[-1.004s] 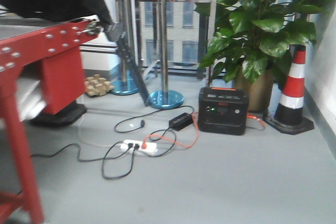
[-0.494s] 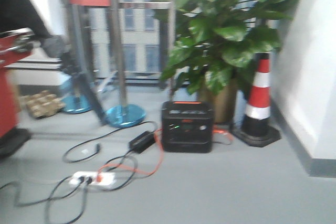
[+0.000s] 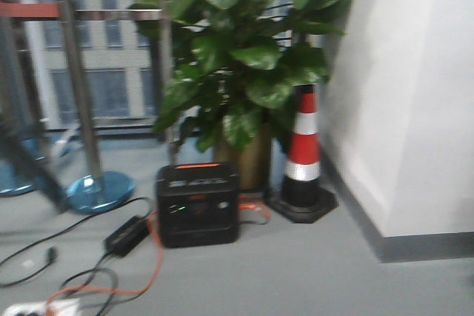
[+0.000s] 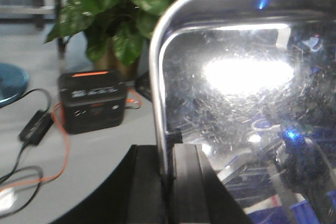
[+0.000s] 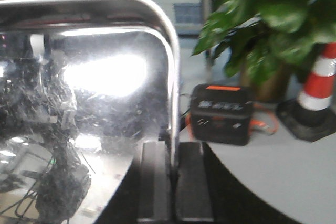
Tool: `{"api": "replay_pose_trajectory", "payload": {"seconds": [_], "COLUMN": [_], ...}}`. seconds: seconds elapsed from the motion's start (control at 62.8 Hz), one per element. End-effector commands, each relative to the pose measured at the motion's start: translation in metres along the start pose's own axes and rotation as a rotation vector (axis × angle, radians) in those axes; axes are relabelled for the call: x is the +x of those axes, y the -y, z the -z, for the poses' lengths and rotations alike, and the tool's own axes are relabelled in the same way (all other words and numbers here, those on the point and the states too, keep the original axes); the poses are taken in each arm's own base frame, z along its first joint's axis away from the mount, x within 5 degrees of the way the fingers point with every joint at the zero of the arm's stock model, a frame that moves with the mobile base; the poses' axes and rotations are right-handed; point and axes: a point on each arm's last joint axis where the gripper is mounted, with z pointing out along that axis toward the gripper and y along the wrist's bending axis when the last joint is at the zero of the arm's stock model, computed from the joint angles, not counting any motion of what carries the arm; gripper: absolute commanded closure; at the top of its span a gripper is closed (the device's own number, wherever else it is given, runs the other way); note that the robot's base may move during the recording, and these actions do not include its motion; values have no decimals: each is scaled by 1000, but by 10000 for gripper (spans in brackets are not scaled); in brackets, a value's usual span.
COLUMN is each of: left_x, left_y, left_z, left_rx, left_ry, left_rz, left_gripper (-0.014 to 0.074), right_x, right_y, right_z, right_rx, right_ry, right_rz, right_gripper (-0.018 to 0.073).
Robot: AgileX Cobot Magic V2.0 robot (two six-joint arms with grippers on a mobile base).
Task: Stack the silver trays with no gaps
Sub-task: 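Keep holding the tray while the base drives past the plant and cone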
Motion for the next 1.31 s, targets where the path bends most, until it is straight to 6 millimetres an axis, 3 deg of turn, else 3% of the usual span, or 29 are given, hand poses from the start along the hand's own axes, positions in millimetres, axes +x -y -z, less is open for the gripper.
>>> {"api": "replay_pose_trajectory", "payload": {"seconds": [0.0, 0.398, 1.29], "left_x": [-7, -7, -7], "left_y": [7, 7, 7], "left_z": [7, 7, 7], "left_rx": [46, 46, 46], "left_ry": [48, 48, 48], "left_rz": [34, 34, 34], "left_gripper": [614, 614, 614], "right_x": [-12, -19, -19], "right_y": [-9, -14, -15], "right_z": [5, 7, 7], "right_rx": [-90, -150, -155], "right_ry": [112, 192, 199], "right_rz": [-1, -1, -1], "right_gripper": [616, 616, 616]}}
